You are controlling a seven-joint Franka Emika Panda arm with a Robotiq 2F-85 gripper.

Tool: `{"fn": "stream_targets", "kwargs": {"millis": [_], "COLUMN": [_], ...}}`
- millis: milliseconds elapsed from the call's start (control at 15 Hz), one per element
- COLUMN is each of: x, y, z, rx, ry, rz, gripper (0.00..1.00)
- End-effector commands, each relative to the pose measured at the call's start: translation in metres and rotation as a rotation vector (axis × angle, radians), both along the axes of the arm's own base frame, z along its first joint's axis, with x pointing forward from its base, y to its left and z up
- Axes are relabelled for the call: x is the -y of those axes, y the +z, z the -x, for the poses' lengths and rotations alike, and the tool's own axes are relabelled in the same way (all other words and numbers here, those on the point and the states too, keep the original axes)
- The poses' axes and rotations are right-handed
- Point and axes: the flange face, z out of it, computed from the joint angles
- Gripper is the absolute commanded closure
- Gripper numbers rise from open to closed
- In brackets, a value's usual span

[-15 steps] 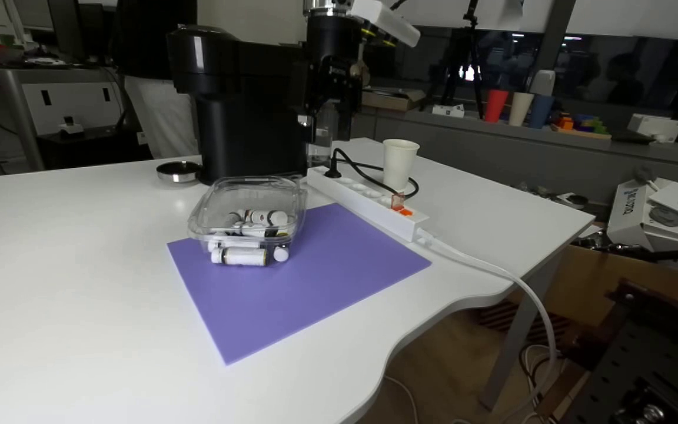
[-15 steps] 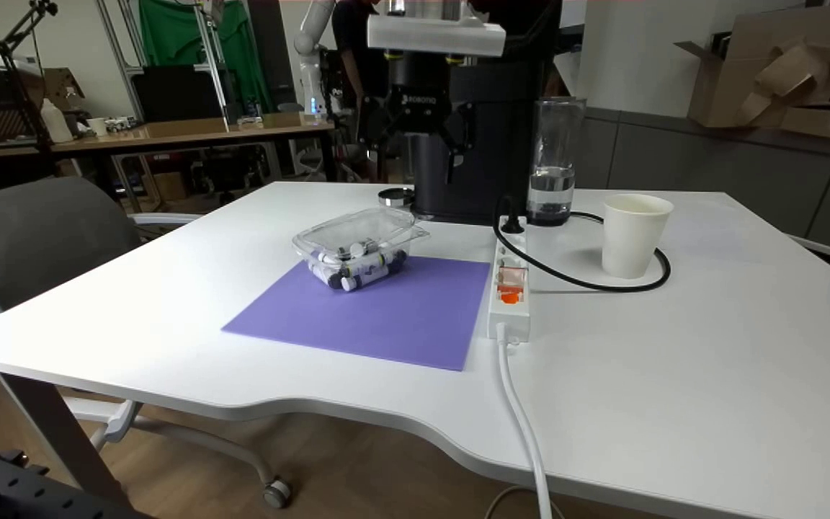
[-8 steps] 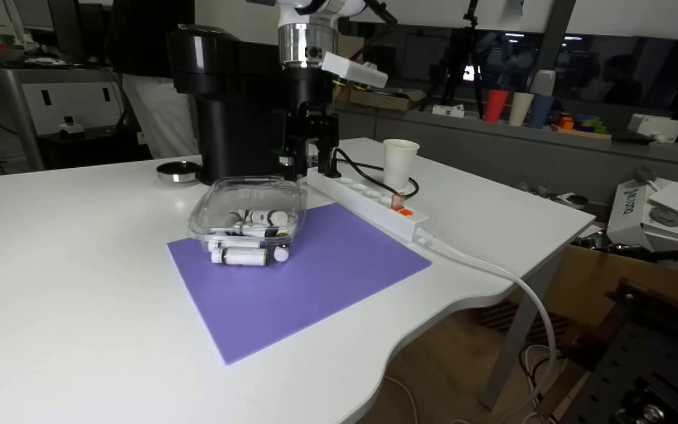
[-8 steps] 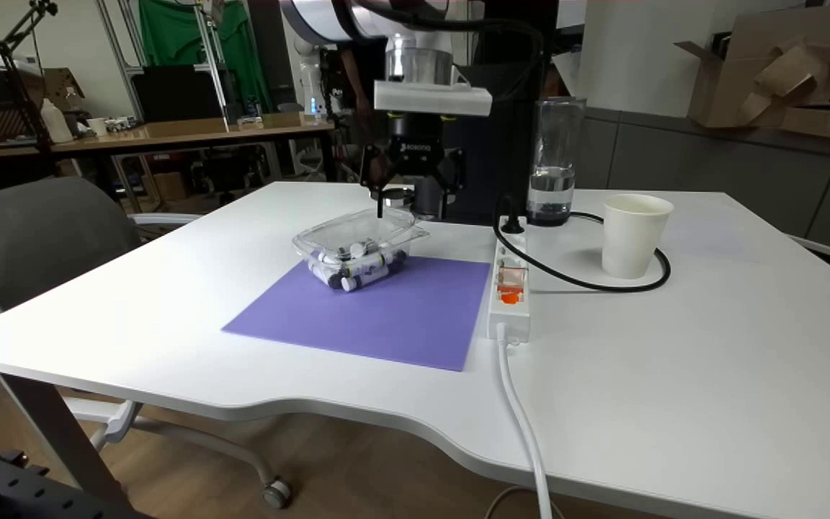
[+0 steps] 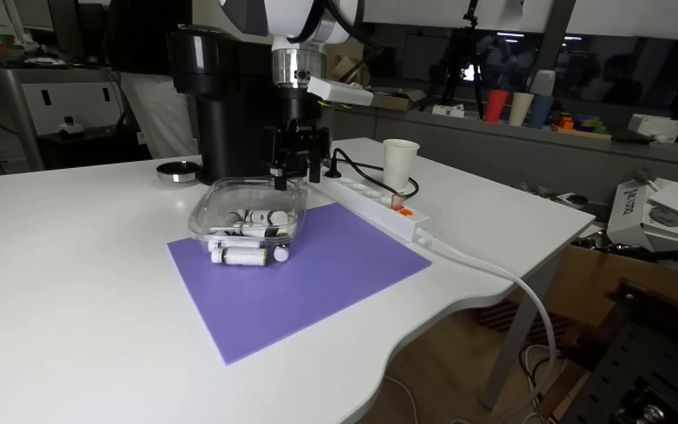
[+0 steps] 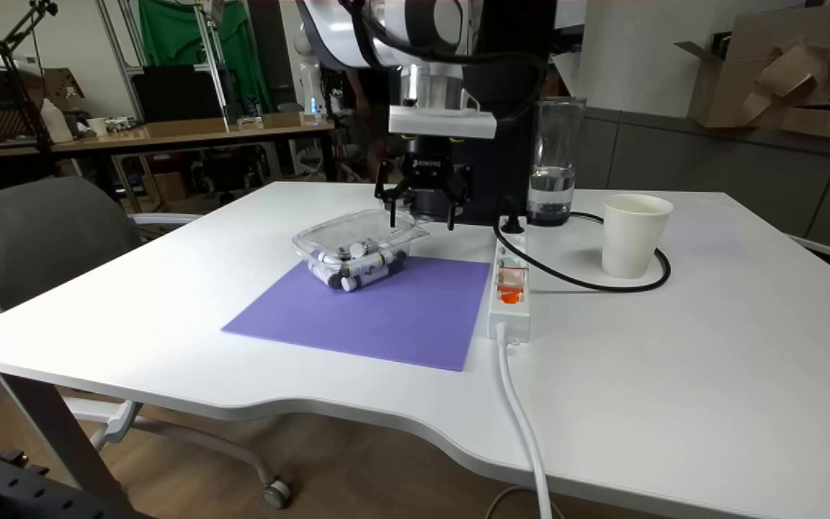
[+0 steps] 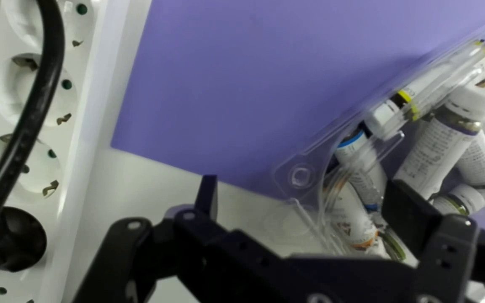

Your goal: Open the lid of the bowl and remove one bottle from the bowl

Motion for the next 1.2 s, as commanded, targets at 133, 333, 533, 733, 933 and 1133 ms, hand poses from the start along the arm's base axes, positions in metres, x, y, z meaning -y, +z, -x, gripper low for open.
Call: {"fn": "stream_targets", "kwargs": {"millis": [133,333,533,733,933,1133], "x": [-0.003,-0.006,-0.01,-0.016,-0.028,-0.049], "y": [0.012,0.026,0.039,0.052,0.069,0.086], "z": [-0.012,-0.009,-0.005,0.001,0.005,0.005], "rx": [-0.05,-0.089,-0.125,-0.175,-0.192,-0.184], "ry": [-0.024,-0.016,-0.001,0.026,0.077,0.15], "rz": [-0.079,-0.146,-0.202,-0.258,-0.305,-0.332], "gripper": [0.0,0.0,0.0,0.0,0.0,0.0]}}
